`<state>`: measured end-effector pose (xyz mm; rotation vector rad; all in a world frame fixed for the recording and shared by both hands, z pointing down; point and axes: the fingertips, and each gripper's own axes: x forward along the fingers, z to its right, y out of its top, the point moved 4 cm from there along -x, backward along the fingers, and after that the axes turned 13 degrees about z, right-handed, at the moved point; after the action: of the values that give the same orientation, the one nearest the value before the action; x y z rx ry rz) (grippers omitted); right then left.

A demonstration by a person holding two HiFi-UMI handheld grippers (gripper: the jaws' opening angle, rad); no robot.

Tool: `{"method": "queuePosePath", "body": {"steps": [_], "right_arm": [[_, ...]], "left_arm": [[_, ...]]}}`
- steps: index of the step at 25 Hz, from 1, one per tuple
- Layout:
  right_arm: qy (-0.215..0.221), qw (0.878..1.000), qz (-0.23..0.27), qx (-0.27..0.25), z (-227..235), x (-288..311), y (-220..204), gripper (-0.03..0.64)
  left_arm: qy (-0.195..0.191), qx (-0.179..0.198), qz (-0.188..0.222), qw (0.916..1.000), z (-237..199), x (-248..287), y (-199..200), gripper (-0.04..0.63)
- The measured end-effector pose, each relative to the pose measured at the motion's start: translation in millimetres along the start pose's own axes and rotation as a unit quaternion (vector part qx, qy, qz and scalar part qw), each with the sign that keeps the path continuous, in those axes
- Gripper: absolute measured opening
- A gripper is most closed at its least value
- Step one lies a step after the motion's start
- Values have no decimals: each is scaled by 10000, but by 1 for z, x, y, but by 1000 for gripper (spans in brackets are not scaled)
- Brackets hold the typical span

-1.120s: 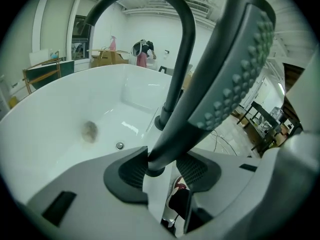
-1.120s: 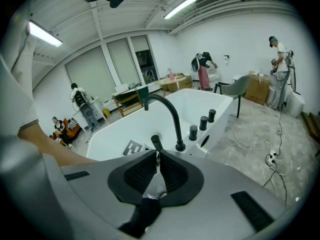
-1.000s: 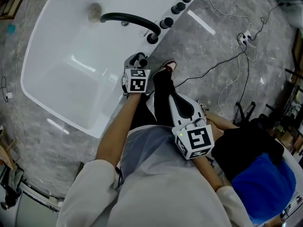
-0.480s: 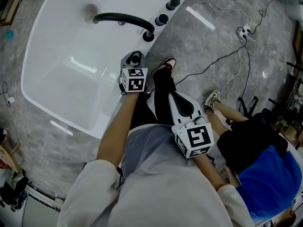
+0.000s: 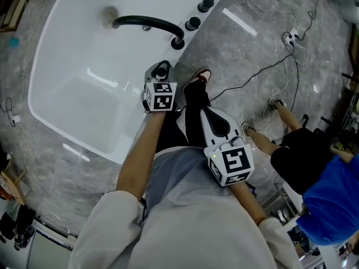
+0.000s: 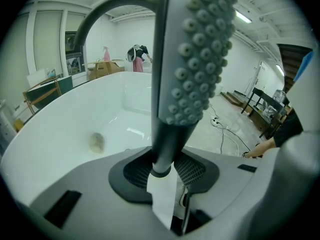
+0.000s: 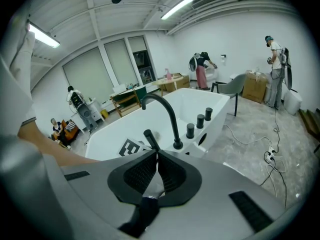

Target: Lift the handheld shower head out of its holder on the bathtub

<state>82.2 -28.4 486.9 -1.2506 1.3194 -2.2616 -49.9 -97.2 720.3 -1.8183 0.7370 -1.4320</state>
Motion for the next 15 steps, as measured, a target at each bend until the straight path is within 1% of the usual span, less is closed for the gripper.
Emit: {"method": "queuePosePath", "body": {"steps": [5, 15], "right_arm": [[28, 10000, 37, 8, -4, 2, 0, 20], [40, 9998, 178, 22, -10, 1, 7, 20]], "left_arm": [[-70, -13, -9, 10000, -2, -7, -2, 138], [-190, 75, 70, 9998, 3, -28, 9, 138]]}}
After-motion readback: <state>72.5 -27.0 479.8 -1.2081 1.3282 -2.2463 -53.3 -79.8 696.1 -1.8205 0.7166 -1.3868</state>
